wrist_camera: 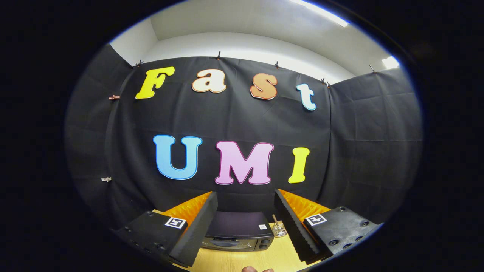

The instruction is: Open the toaster oven, put the food inside, and close the toaster oven door.

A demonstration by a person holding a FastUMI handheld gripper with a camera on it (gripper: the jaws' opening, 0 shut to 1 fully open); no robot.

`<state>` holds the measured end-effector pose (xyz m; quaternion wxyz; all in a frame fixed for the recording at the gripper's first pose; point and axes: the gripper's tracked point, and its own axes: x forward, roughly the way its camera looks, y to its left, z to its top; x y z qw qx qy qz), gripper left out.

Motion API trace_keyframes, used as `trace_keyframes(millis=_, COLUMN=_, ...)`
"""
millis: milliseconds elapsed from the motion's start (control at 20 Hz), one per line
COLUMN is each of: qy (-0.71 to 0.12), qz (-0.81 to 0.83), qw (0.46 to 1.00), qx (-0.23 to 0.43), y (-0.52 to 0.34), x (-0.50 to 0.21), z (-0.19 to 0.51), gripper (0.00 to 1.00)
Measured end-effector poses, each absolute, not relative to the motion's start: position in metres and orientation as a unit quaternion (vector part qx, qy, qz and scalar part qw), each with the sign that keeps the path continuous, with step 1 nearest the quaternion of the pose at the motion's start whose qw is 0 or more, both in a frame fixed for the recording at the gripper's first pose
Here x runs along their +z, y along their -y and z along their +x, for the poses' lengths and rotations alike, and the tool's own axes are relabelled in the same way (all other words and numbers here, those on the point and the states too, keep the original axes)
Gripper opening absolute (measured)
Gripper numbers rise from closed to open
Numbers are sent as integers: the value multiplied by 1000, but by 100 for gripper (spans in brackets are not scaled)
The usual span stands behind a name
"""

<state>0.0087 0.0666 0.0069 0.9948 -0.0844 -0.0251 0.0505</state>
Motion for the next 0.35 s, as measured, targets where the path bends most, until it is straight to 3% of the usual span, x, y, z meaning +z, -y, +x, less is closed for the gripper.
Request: trace_keyframes(millis=350, qy=21, qz=-87, qw=994, qx=55, y=-73, x=2, z=9, gripper=98)
